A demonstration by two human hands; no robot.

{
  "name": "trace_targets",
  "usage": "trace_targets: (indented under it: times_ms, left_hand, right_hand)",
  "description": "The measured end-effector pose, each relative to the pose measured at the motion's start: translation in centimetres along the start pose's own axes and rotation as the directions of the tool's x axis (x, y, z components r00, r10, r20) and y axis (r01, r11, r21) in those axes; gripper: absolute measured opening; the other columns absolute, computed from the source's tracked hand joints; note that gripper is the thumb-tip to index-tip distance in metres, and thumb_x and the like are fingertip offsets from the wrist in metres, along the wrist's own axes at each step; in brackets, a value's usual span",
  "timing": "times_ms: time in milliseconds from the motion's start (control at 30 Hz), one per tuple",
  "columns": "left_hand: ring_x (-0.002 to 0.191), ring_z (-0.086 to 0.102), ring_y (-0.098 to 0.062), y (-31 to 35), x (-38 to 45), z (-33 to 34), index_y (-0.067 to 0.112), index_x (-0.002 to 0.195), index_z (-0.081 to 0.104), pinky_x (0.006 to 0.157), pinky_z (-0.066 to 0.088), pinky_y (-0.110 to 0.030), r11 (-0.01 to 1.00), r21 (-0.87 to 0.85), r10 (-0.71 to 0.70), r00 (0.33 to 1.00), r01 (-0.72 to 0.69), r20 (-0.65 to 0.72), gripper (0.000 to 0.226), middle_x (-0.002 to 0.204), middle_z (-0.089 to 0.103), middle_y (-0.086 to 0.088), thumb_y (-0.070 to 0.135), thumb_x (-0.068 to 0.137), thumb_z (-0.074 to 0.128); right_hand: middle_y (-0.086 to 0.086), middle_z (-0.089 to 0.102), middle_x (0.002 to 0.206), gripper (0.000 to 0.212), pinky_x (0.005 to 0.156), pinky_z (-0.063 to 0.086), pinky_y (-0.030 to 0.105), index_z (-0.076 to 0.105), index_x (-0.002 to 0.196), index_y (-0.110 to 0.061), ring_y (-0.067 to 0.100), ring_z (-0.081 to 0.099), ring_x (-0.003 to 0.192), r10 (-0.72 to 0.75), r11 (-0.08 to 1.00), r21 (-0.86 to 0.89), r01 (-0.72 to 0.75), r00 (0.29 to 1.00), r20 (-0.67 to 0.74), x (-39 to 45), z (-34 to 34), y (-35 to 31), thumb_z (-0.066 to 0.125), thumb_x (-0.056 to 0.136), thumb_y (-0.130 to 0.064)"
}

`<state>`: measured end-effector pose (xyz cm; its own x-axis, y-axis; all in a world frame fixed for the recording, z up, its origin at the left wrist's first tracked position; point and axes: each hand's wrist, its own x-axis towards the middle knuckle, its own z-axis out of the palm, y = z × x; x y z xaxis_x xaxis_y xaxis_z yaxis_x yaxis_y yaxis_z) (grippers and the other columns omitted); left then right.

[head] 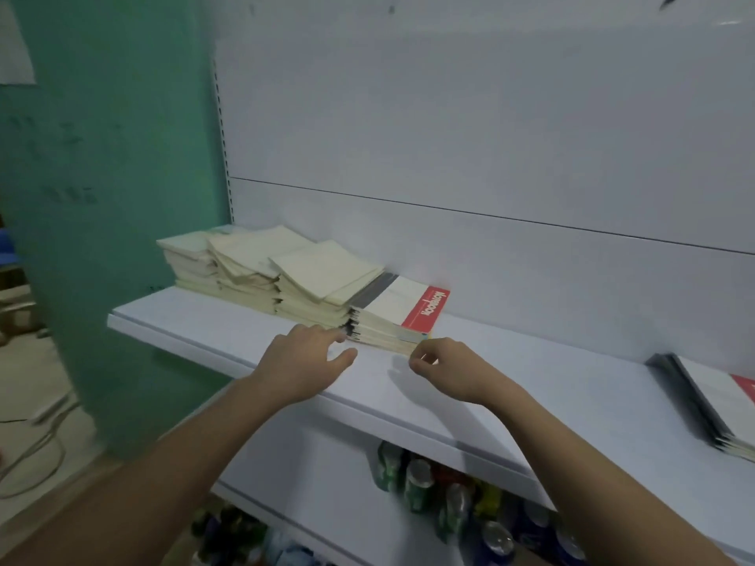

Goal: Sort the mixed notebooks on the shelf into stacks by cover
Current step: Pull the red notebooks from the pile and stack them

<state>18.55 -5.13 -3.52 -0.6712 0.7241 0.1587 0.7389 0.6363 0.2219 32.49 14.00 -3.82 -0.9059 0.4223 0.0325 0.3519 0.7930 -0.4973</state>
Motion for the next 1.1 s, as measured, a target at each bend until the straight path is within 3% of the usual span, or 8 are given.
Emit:
trace_targets:
  times_ms: [167,300,500,633,733,867,1000,1100]
  left_hand:
    - [0.122,0.046,-0.019,-1.2,4.5,-0.3,0.027,0.128,0.058,0.098,0.039,-0.035,0.99,-0.069,0.121,0.989,-0.127,-0.086,0.041,0.128,0.058,0.005,0.05,0.098,0.041]
    - [0.113,0.053,-0.023,-1.8,9.2,0.3,0.025,0.124,0.06,0.088,0.042,-0.035,0.975,0.078,0.221,0.96,-0.21,-0.171,0.043,0.12,0.063,0.002,0.05,0.097,0.038]
    - [0.12,0.049,-0.019,-4.5,14.3,1.4,0.026,0.128,0.057,0.096,0.036,-0.035,0.965,0.15,0.237,0.962,-0.216,-0.138,0.065,0.127,0.06,0.005,0.059,0.084,0.023]
    - [0.126,0.045,-0.018,-5.8,17.4,1.5,0.026,0.133,0.054,0.102,0.031,-0.035,0.967,0.1,0.246,0.96,-0.234,-0.135,0.047,0.134,0.056,0.005,0.052,0.096,0.039]
    - [0.125,0.044,-0.017,-6.5,18.5,1.5,0.025,0.132,0.054,0.102,0.033,-0.034,0.954,0.025,0.3,0.943,-0.3,-0.144,0.041,0.133,0.055,0.006,0.045,0.098,0.043]
    - [0.098,0.057,-0.009,-6.2,19.3,0.1,0.022,0.108,0.068,0.085,0.043,-0.026,0.862,-0.375,0.301,0.94,-0.34,-0.161,0.025,0.109,0.065,0.008,0.035,0.098,0.049]
    - [0.079,0.071,-0.024,-5.3,20.5,-2.5,0.008,0.105,0.067,0.073,0.059,-0.034,0.586,-0.81,0.24,0.958,-0.017,0.154,0.042,0.098,0.071,-0.009,0.045,0.098,0.046]
    - [0.089,0.071,-0.04,-5.8,20.9,-3.4,0.005,0.123,0.054,0.08,0.059,-0.045,0.247,-0.866,0.395,0.771,0.436,0.5,0.065,0.115,0.066,-0.02,0.062,0.092,0.047]
  right_hand:
    - [-0.009,0.064,0.109,0.028,0.082,0.051,0.035,0.063,0.11,-0.027,0.015,0.06,0.094,0.037,0.994,-0.098,-0.055,0.984,-0.173,2.4,-1.0,0.0,0.045,0.097,-0.044]
    - [-0.002,0.057,0.121,0.035,0.088,0.047,0.038,0.056,0.122,-0.026,0.02,0.052,0.109,-0.01,0.966,-0.254,-0.05,0.973,-0.229,5.6,-1.2,0.3,0.047,0.095,-0.047]
    - [0.0,0.022,0.158,0.076,0.114,0.024,0.048,0.027,0.15,-0.03,0.025,0.02,0.145,-0.025,0.921,-0.388,-0.033,0.989,-0.144,13.8,1.8,-1.0,0.042,0.087,-0.071]
    - [-0.002,0.003,0.163,0.086,0.118,0.006,0.054,0.009,0.154,-0.032,0.027,0.0,0.15,0.06,0.922,-0.381,-0.068,0.998,-0.031,15.9,4.5,-0.3,0.035,0.085,-0.077]
    - [-0.005,0.022,0.158,0.071,0.116,0.016,0.051,0.021,0.151,-0.032,0.025,0.015,0.147,0.022,0.916,-0.395,-0.068,0.992,-0.121,15.2,4.8,0.0,0.03,0.091,-0.07]
    - [-0.005,0.048,0.139,0.054,0.103,0.036,0.042,0.041,0.142,-0.032,0.017,0.044,0.125,0.051,0.967,-0.241,-0.082,0.99,-0.132,14.0,3.4,-1.8,0.031,0.097,-0.06]
    - [-0.013,0.067,0.098,0.035,0.078,0.047,0.027,0.061,0.11,-0.049,0.013,0.061,0.088,0.176,0.962,0.269,-0.053,0.871,-0.459,13.7,2.2,-4.5,0.028,0.1,-0.055]
    - [-0.022,0.066,0.111,0.034,0.088,0.045,0.018,0.054,0.125,-0.053,0.0,0.06,0.104,0.11,0.963,0.265,0.046,0.832,-0.544,13.0,2.7,-7.9,0.028,0.102,-0.052]
